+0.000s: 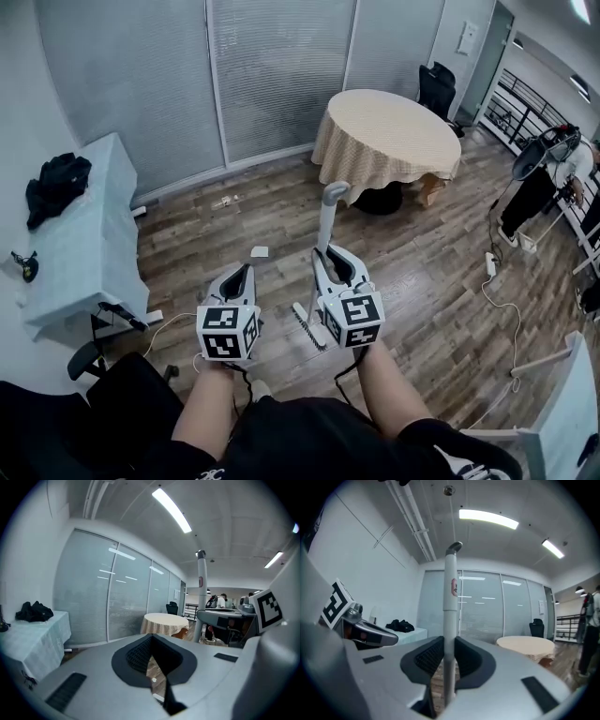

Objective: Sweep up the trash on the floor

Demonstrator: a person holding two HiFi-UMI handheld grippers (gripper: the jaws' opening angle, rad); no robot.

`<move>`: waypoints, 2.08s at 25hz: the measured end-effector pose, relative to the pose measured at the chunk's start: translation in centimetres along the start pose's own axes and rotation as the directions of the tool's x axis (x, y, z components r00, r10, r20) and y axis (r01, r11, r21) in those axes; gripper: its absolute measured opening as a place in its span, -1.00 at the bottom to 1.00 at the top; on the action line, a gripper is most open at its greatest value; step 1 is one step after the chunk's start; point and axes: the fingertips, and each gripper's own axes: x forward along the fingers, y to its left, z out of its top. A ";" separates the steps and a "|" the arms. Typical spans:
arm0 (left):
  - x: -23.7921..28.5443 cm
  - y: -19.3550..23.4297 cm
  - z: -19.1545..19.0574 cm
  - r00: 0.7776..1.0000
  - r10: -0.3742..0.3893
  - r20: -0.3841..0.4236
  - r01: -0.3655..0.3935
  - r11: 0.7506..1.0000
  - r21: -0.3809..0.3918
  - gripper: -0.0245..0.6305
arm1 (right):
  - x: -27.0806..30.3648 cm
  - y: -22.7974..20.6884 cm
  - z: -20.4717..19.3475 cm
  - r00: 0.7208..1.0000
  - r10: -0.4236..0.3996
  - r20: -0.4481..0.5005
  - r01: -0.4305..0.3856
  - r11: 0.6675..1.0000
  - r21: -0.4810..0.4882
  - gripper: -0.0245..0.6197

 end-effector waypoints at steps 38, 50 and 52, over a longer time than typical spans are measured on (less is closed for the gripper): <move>4.8 13.6 -3.5 0.991 -0.104 -0.080 0.102 0.994 -0.036 -0.93 | 5.5 -6.3 -4.9 0.929 -0.338 -0.153 0.332 0.941 -0.063 -0.67; 16.4 12.2 -2.6 0.984 -0.104 -0.142 0.110 0.993 0.034 -0.93 | 10.5 -14.8 -10.6 0.912 -0.342 -0.228 0.358 0.933 0.030 -0.67; 18.8 11.4 -2.4 0.982 -0.106 -0.157 0.114 0.993 0.041 -0.93 | 11.5 -16.5 -11.6 0.910 -0.339 -0.238 0.359 0.932 0.045 -0.67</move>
